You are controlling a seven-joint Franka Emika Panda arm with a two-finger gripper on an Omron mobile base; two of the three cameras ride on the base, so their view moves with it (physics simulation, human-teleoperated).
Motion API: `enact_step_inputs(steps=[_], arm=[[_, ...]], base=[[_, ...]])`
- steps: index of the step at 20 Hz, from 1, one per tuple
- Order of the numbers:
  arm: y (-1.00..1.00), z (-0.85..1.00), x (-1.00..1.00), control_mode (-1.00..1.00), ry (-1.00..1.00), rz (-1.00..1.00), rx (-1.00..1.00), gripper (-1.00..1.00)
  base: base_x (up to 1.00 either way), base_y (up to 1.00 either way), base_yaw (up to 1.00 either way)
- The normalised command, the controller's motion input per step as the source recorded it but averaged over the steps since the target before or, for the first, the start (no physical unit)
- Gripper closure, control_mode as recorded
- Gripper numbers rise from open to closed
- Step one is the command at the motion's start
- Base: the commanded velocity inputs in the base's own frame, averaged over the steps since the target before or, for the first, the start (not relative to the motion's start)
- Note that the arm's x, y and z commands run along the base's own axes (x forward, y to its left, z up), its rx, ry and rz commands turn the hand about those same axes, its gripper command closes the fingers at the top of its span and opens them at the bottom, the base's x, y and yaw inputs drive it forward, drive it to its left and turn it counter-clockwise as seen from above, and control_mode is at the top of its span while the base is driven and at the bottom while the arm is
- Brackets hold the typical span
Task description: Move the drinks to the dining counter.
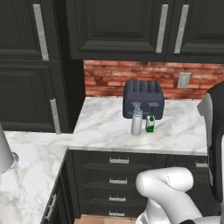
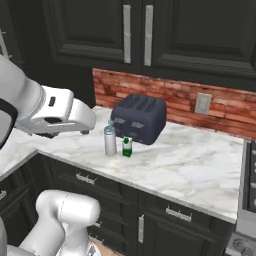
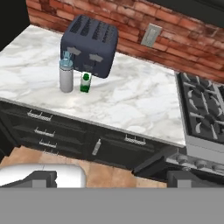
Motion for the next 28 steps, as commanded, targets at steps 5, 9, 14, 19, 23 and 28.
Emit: enact_step_inputs(steps=[5, 9, 14, 19, 23, 28], arm=[[-0.01, -0.09, -0.08, -1.00, 0.00, -0.07, 0.04, -1.00], [-0.18, -0.30, -0.22, -1.00, -0.01, -0.16, 0.22, -1.00], [-0.17, -0.14, -0.01, -1.00, -0.05, 0.05, 0.23, -1.00], [-0.16, -0.06, 0.08, -1.00, -0.02, 0.23, 0.09, -1.00], [-0.08, -0.07, 0.16, -1.00, -0.12, 0.21, -0.02, -1.00], [-0.01, -0.11, 0.12, -1.00, -0.36, 0.29, -0.06, -1.00]], base=[[-0.46, -0.02, -0.28], [0.00, 0.00, 0.00], [0.00, 0.00, 0.00], [0.00, 0.00, 0.00], [0.00, 0.00, 0.00], [0.00, 0.00, 0.00]])
